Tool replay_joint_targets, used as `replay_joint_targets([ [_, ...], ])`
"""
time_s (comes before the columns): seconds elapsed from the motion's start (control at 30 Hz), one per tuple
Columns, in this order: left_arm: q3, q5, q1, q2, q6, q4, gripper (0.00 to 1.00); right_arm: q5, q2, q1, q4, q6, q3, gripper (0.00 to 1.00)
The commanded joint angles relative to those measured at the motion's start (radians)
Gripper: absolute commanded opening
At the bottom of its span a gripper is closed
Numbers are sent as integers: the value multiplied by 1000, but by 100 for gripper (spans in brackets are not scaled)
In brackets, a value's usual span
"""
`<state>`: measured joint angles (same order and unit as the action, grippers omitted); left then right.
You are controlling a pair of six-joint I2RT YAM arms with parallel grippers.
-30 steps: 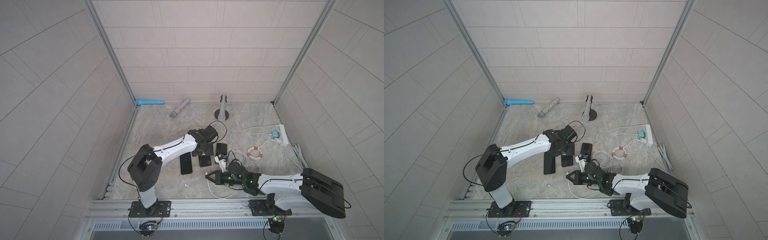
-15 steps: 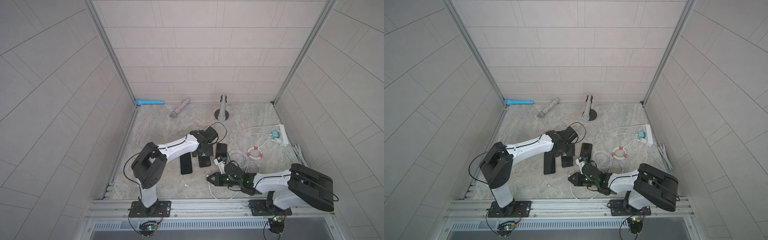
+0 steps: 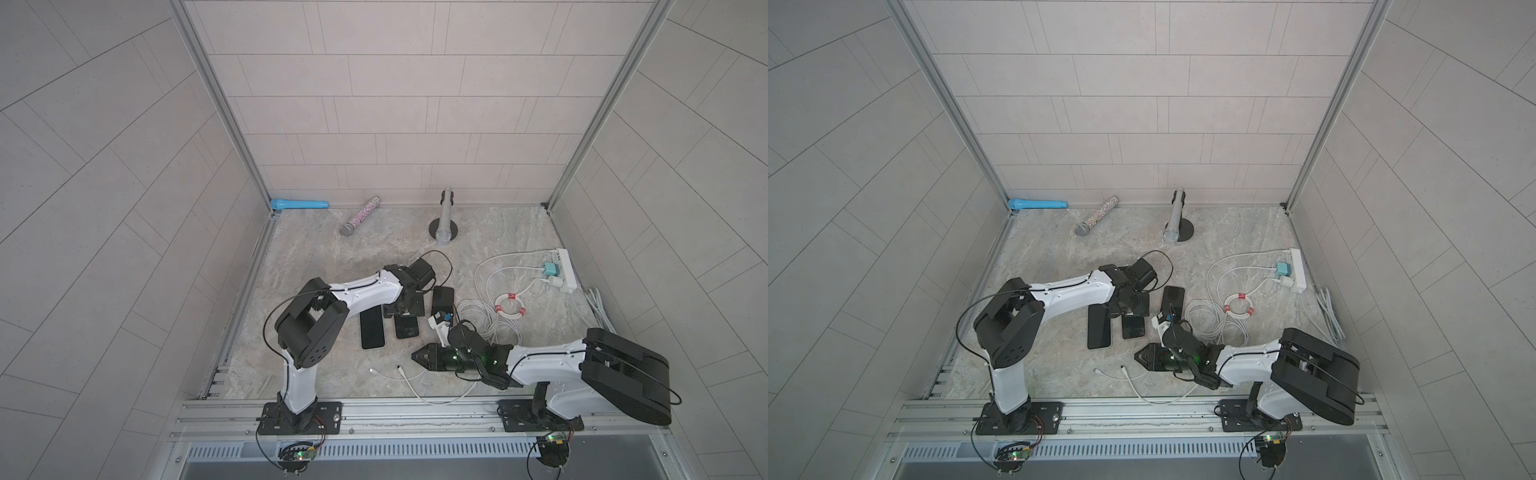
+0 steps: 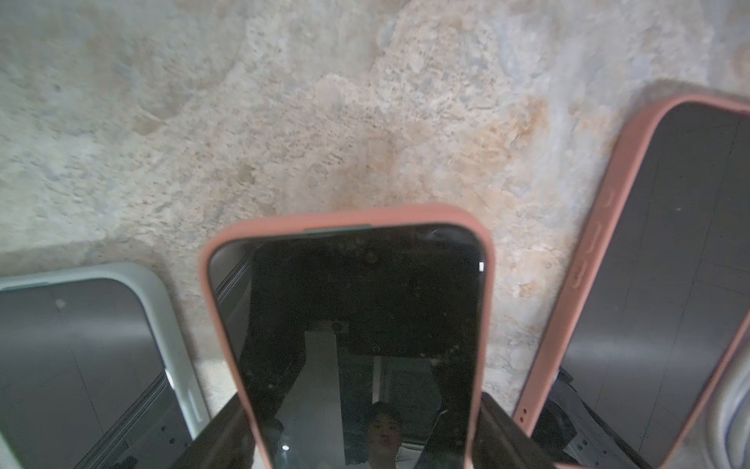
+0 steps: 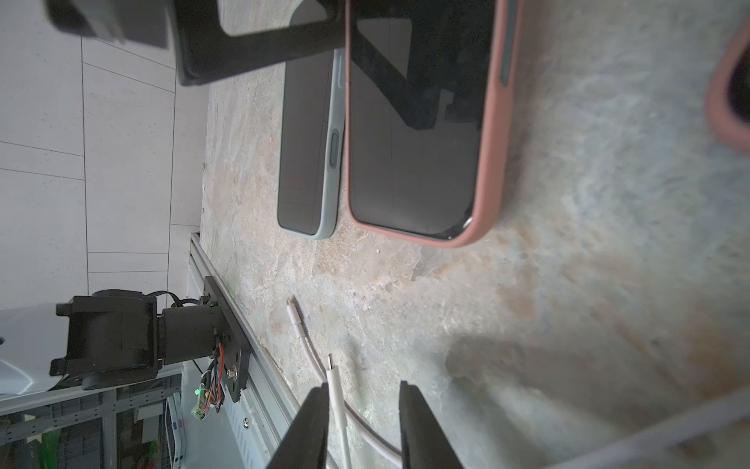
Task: Unplug the charging cable from the phone
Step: Place the phone at the center of the board.
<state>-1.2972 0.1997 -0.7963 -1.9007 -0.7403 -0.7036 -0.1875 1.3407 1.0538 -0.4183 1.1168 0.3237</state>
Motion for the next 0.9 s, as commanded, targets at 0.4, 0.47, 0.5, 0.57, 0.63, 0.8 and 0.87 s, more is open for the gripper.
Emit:
replay_joint_targets([
  [0.4,11,-2,6,-45,10,13,19,131,-425,-17,438,-116,55,68],
  [0.47,14,-2,6,-46,10,12,27,135,-467,-26,463,-118,48,72],
  [0.5,14,-2,6,-45,10,12,34,134,-484,-31,475,-120,45,74],
  [0.57,16,0,6,-44,10,10,44,135,-517,-42,502,-125,40,77],
  [0.63,19,-2,6,-44,10,10,55,134,-550,-55,528,-128,36,79],
  [0.8,23,1,6,-37,10,6,76,119,-612,-92,583,-141,24,83],
  [0.87,21,1,6,-37,10,3,84,106,-636,-111,596,-143,18,83],
])
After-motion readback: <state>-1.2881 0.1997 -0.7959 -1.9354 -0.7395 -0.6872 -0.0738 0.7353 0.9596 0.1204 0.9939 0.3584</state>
